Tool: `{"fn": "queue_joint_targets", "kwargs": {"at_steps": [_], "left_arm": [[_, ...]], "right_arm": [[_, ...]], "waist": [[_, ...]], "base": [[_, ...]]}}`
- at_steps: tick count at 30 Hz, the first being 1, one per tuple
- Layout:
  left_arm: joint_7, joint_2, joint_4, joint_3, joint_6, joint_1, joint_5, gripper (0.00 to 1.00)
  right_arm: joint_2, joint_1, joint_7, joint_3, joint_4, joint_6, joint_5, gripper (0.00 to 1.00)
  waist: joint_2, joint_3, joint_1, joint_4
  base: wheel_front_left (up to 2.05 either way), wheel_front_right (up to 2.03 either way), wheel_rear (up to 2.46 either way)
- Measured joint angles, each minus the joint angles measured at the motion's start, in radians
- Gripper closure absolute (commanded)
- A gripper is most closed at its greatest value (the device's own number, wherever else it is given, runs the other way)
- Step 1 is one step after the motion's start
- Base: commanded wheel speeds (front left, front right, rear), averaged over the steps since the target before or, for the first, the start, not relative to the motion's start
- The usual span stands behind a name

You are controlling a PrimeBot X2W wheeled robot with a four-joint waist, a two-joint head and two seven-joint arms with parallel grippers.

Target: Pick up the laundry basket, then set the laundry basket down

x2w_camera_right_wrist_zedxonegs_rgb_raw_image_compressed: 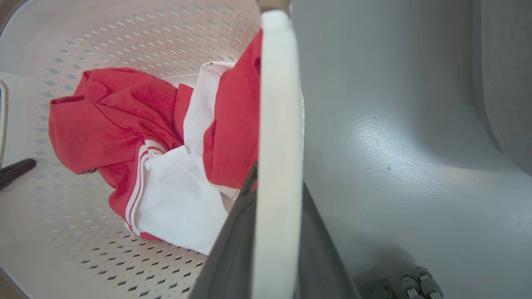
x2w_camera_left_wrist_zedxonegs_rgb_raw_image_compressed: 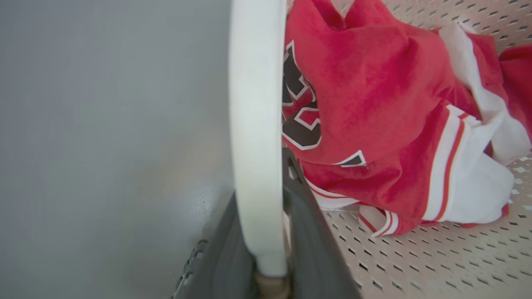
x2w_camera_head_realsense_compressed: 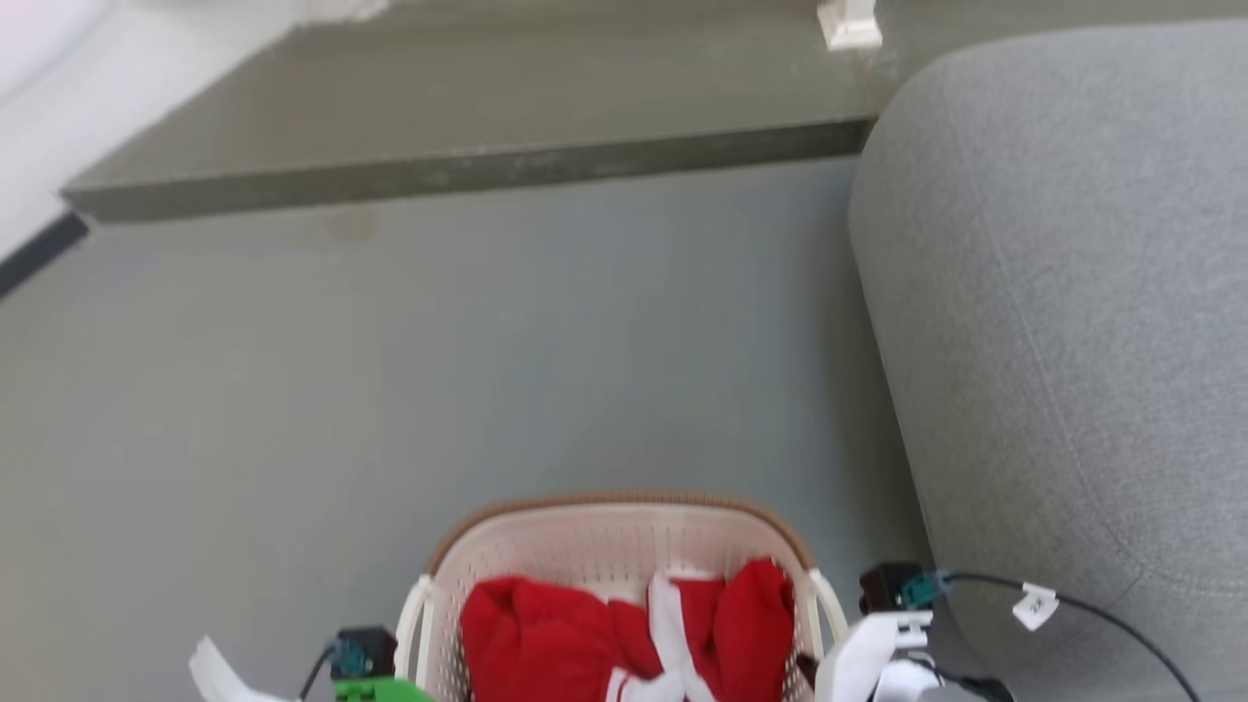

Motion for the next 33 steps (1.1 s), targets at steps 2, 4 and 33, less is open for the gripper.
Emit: {"fn": "queue_joint_targets", "kwargs": {"at_steps": [2, 4, 33], "left_arm": [[0.001, 0.0, 0.0, -0.006, 0.0, 0.023, -0.007, 1.0], [0.01, 0.001, 0.0, -0.013, 0.0, 0.042, -0.01, 1.0], [0.026, 0.024, -0.071, -0.092, 0.027, 0.098, -0.072, 1.0]], "right_arm": [[0.0, 0.02, 0.004, 0.009, -0.001, 0.0, 0.002, 1.0], [0.0, 0.039, 0.012, 0.016, -0.002, -0.002, 0.01, 1.0], [-0.013, 0.084, 0.022, 0.071, -0.046, -0.052, 0.061, 1.0]], "waist": [[0.0, -0.026, 0.0, 0.001], [0.0, -0.051, 0.0, 0.002], [0.0001, -0.156, 0.0, -0.004]], "base": [[0.0, 0.0, 0.0], [0.0, 0.0, 0.0], [0.0, 0.0, 0.0]]}}
